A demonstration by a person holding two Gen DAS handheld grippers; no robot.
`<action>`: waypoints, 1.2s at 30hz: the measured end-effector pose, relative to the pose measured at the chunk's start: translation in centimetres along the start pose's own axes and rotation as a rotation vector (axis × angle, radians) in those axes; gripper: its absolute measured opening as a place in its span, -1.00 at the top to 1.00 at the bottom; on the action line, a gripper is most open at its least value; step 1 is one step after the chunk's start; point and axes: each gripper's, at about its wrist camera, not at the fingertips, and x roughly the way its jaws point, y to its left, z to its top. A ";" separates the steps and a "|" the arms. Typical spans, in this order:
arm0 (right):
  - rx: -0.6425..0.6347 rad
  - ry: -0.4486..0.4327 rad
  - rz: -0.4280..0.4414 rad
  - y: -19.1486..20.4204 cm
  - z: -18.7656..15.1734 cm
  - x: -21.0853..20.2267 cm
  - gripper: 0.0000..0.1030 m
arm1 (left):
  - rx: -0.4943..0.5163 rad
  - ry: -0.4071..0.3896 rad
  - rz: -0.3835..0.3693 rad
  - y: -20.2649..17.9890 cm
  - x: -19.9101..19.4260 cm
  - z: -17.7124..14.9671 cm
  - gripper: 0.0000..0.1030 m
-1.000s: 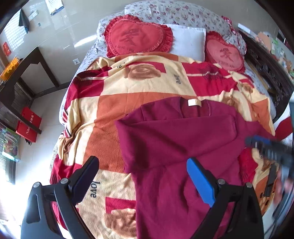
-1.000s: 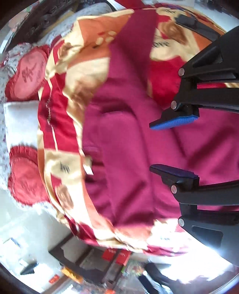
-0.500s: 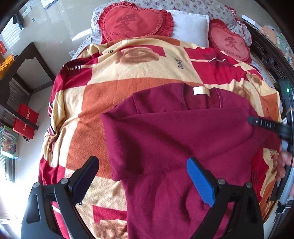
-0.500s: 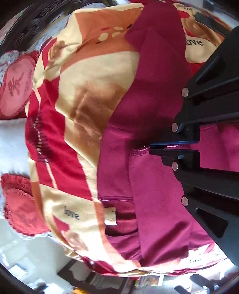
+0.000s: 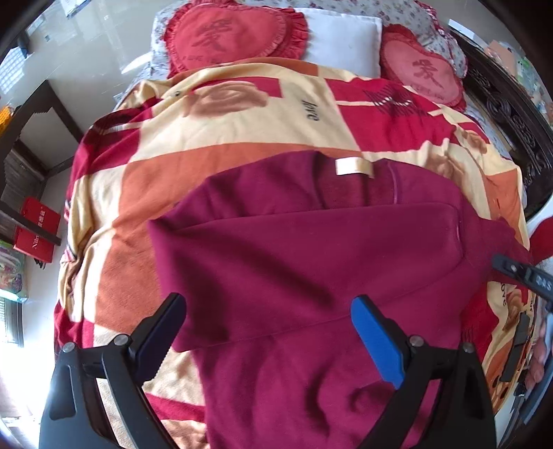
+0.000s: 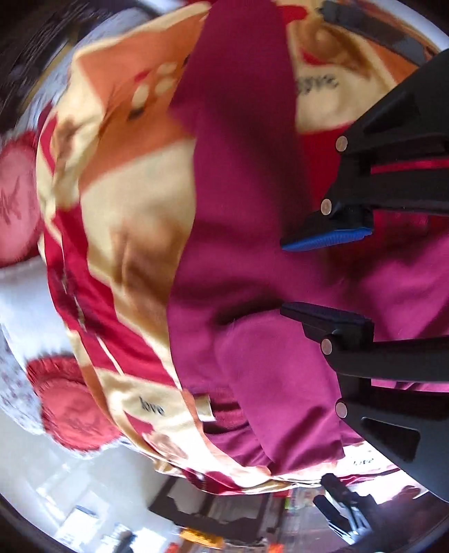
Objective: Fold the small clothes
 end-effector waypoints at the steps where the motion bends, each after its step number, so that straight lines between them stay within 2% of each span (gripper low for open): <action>1: 0.020 -0.008 -0.015 -1.0 -0.3 -0.4 0.77 | 0.005 0.005 -0.005 -0.6 0.3 0.2 -0.91; 5: 0.133 -0.027 -0.080 -6.7 -1.2 -1.7 0.77 | 0.027 0.018 -0.024 -2.4 1.0 0.6 -0.91; 12: 0.439 -0.075 -0.176 -18.9 -2.4 -2.9 0.67 | 0.108 0.019 -0.020 -5.7 1.8 0.7 -0.91; 17: 0.695 -0.107 -0.188 -26.7 -4.2 -3.3 0.66 | 0.103 0.030 -0.016 -6.4 2.4 0.6 -0.91; 20: 0.821 -0.170 -0.141 -30.1 -4.9 -3.9 0.64 | 0.102 0.038 -0.011 -6.8 2.6 0.4 -0.91; 24: 0.868 -0.210 -0.100 -32.1 -4.7 -3.9 0.64 | 0.107 0.037 0.003 -7.0 2.6 0.3 -0.91; 30: 0.865 -0.195 -0.086 -33.1 -3.6 -2.9 0.64 | 0.097 0.042 0.014 -7.1 2.6 0.1 -0.91; 32: 0.828 -0.212 -0.102 -32.6 -3.2 -3.2 0.92 | 0.102 0.035 0.017 -7.1 2.3 -0.1 -0.91; 33: 0.808 -0.221 -0.115 -32.4 -2.9 -3.5 1.00 | 0.102 0.035 0.018 -7.1 2.2 -0.1 -0.91; 36: 0.782 -0.261 -0.099 -31.8 -2.9 -5.3 1.00 | 0.088 0.028 0.010 -6.6 1.7 0.0 -0.91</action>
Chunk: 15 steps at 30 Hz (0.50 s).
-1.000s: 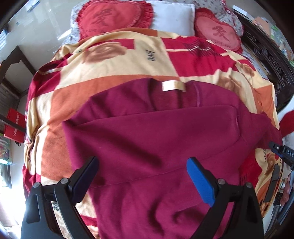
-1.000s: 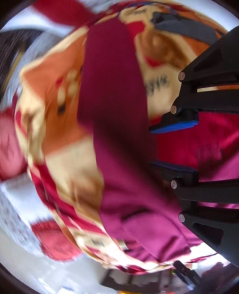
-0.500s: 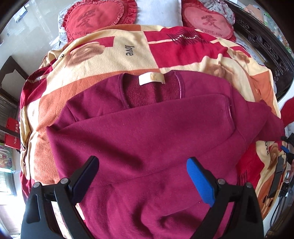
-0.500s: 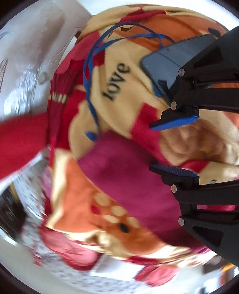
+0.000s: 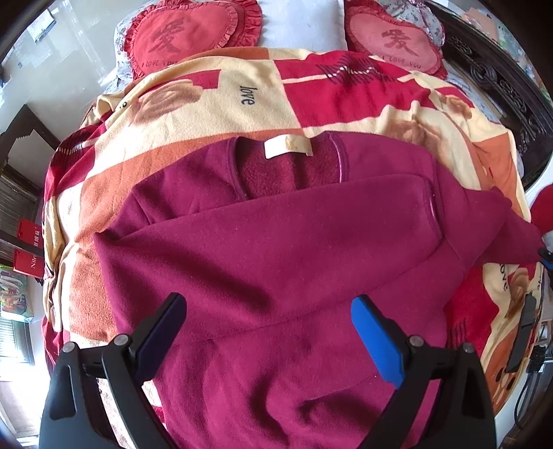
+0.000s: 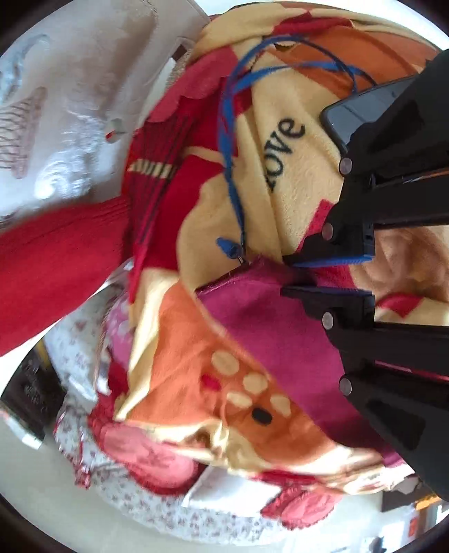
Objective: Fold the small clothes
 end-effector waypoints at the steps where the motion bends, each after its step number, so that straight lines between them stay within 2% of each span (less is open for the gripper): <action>1: -0.003 -0.012 0.020 0.2 -0.1 -1.1 1.00 | -0.006 -0.007 0.000 0.3 -0.2 0.0 -0.91; 4: -0.039 -0.040 0.049 1.3 -0.5 -4.2 1.00 | -0.036 -0.032 0.008 1.6 -1.0 0.2 -0.91; 7: -0.141 -0.088 0.090 3.2 -1.2 -7.9 1.00 | -0.074 -0.044 0.010 3.5 -1.6 0.2 -0.91; 10: -0.223 -0.110 0.093 5.4 -1.6 -10.5 1.00 | -0.105 -0.044 0.008 5.2 -1.9 0.2 -0.91; 15: -0.327 -0.129 0.196 10.5 -3.2 -14.6 1.00 | -0.152 -0.062 0.010 8.1 -2.9 -0.3 -0.91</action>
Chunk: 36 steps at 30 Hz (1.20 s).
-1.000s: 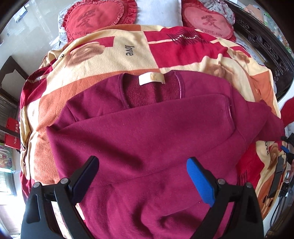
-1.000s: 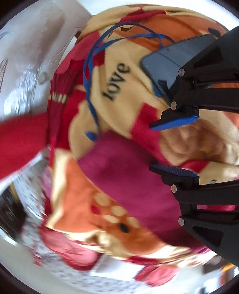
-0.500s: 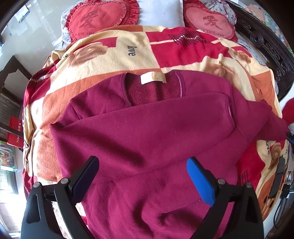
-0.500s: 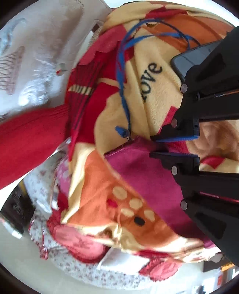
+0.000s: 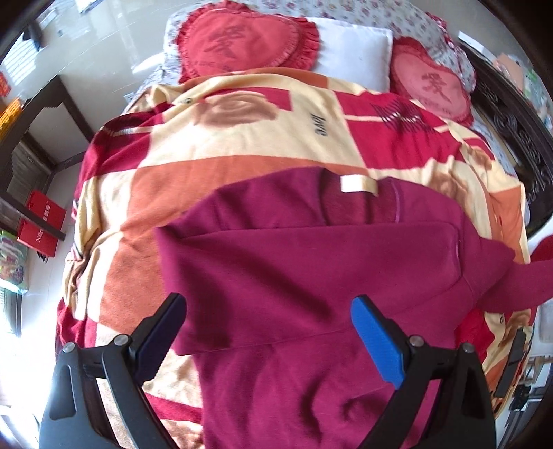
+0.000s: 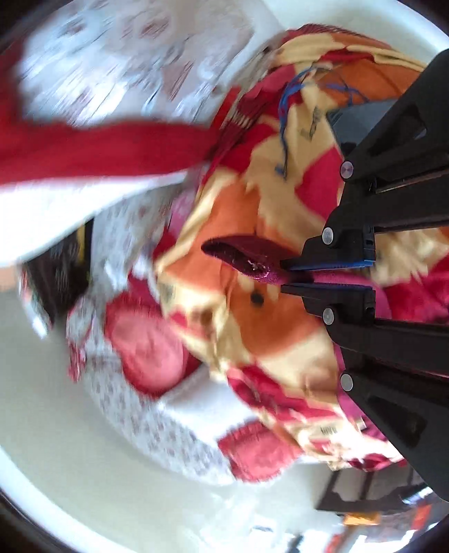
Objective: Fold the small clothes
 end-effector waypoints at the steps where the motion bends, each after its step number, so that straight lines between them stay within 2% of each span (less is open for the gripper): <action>1: -0.031 0.001 0.033 1.7 -0.1 -0.5 1.00 | -0.009 -0.005 0.000 0.6 -0.2 0.0 -0.91; 6: -0.231 0.062 0.238 11.8 -2.5 -2.1 1.00 | -0.063 -0.012 0.003 4.0 -0.9 -0.1 -0.91; 8: -0.312 0.125 0.335 16.4 -4.7 -1.7 1.00 | -0.094 -0.019 0.000 5.5 -1.3 -0.1 -0.91; 12: -0.436 0.269 0.467 23.7 -10.4 1.2 1.00 | -0.157 -0.041 -0.007 8.5 -2.2 -0.1 -0.91; 15: -0.488 0.403 0.537 28.3 -15.9 5.5 1.00 | -0.178 -0.048 -0.001 10.2 -2.3 -0.2 -0.91; 18: -0.502 0.513 0.544 31.5 -21.6 10.2 1.00 | -0.190 -0.041 0.008 11.5 -1.9 -0.5 -0.91; 20: -0.512 0.581 0.515 33.1 -25.8 14.0 1.00 | -0.200 -0.031 0.004 12.2 -1.3 -0.8 -0.91; 22: -0.519 0.635 0.479 34.0 -29.0 17.2 1.00 | -0.199 -0.024 0.003 12.4 -0.7 -1.0 -0.91; 24: -0.505 0.720 0.403 33.8 -32.1 20.5 1.00 | -0.180 -0.013 0.002 12.2 0.1 -1.1 -0.91; 26: -0.455 0.792 0.358 32.7 -33.4 22.5 0.81 | -0.150 -0.014 -0.005 11.7 0.6 -1.3 -0.91; 28: -0.397 0.787 0.390 31.7 -33.0 21.9 0.57 | -0.113 -0.018 -0.019 10.8 1.2 -1.3 -0.91; 29: -0.397 0.780 0.399 31.2 -32.4 21.1 0.54 | -0.094 -0.014 -0.030 10.2 1.6 -1.3 -0.91; 32: -0.404 0.782 0.411 29.4 -30.7 19.2 0.53 | -0.075 -0.001 -0.067 8.8 2.6 -1.4 -0.84; 36: -0.399 0.734 0.363 26.3 -27.3 16.7 0.53 | -0.067 0.047 -0.121 6.3 4.9 -1.3 -0.59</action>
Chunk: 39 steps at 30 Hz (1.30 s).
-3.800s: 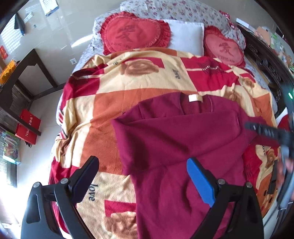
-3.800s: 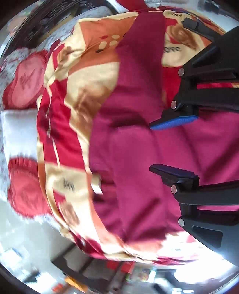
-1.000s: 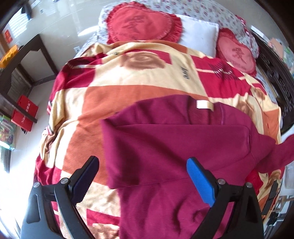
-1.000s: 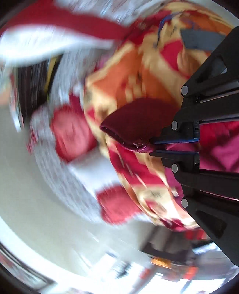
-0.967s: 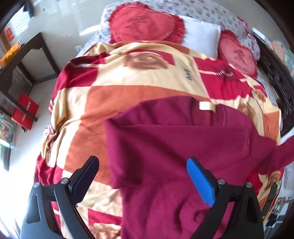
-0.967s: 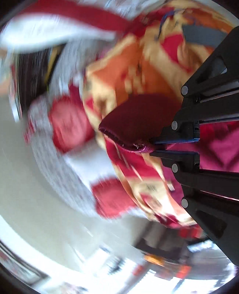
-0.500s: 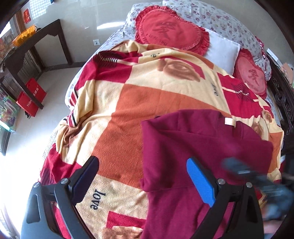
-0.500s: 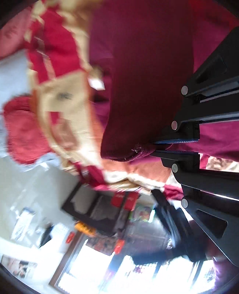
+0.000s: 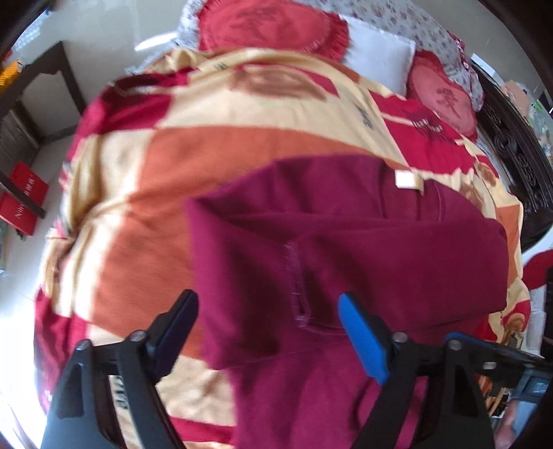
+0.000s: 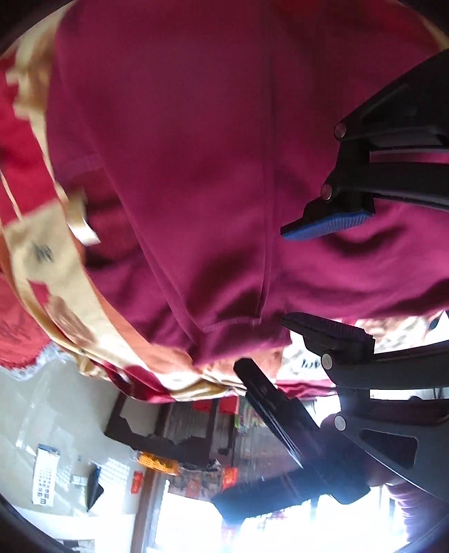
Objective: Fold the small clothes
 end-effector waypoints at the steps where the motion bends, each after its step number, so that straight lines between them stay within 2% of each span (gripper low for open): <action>1: 0.012 -0.016 -0.007 0.0 -0.1 -1.0 0.53 | 0.003 0.010 -0.006 -0.6 0.7 0.0 -0.55; 2: 0.032 -0.035 -0.009 -0.8 -0.3 -2.1 0.53 | 0.005 0.017 0.000 -1.0 1.3 0.0 -0.52; 5: 0.111 -0.083 0.011 -2.8 -0.7 -4.7 0.53 | 0.012 0.056 0.025 -2.0 3.6 -0.1 -0.19; 6: 0.136 -0.095 0.020 -3.5 -0.8 -5.3 0.53 | 0.013 0.075 0.033 -2.3 4.5 -0.1 0.08; 7: 0.161 -0.107 0.028 -4.1 -0.8 -5.9 0.53 | 0.011 0.093 0.030 -2.4 5.1 -0.2 0.56; 10: 0.189 -0.137 0.006 -5.5 -1.0 -7.2 0.53 | -0.013 0.106 0.016 -2.3 4.8 -0.1 0.87; 12: 0.196 -0.164 -0.018 -6.2 -1.0 -8.4 0.53 | -0.042 0.078 -0.037 -1.6 2.7 0.4 0.88; 14: 0.207 -0.208 -0.050 -7.4 -0.7 -10.1 0.53 | -0.071 0.015 -0.101 -0.1 -0.2 0.8 0.88; 15: 0.212 -0.224 -0.060 -7.8 -0.5 -10.7 0.53 | -0.074 -0.013 -0.109 0.6 -1.3 0.9 0.88; 17: 0.234 -0.257 -0.082 -9.1 0.0 -12.1 0.53 | -0.085 -0.029 -0.080 2.4 -2.5 1.0 0.88; 21: 0.260 -0.307 -0.132 -10.6 1.6 -13.6 0.48 | -0.118 0.011 0.014 5.3 -1.8 0.1 0.88; 24: 0.241 -0.319 -0.200 -11.0 3.3 -13.5 0.39 | -0.139 0.063 0.004 5.9 -0.5 -0.6 0.88; 27: 0.211 -0.285 -0.209 -11.1 5.4 -12.0 0.34 | -0.099 0.064 0.029 5.1 -0.1 -0.9 0.88; 29: 0.179 -0.226 -0.219 -11.1 6.7 -10.5 0.33 | -0.100 0.062 0.033 4.8 0.1 -0.9 0.88; 32: 0.175 -0.200 -0.211 -11.4 8.4 -9.3 0.33 | -0.097 0.065 0.043 5.0 0.3 -1.0 0.88; 33: 0.184 -0.202 -0.179 -11.5 8.9 -9.2 0.37 | -0.091 0.066 0.048 4.9 0.4 -0.9 0.88; 34: 0.180 -0.199 -0.137 -11.6 9.5 -9.1 0.76 | -0.083 0.067 0.052 4.8 0.3 -1.0 0.88; 35: 0.158 -0.202 -0.137 -11.3 9.9 -9.2 1.00 | -0.074 0.067 0.054 4.5 0.5 -0.8 0.87; 37: 0.077 -0.210 -0.273 -10.5 11.1 -9.5 1.00 | -0.060 0.072 0.035 4.1 0.7 -0.7 0.86; 39: 0.070 -0.228 -0.330 -11.3 11.9 -9.5 1.00 | -0.034 0.078 0.030 3.2 1.0 -0.8 0.85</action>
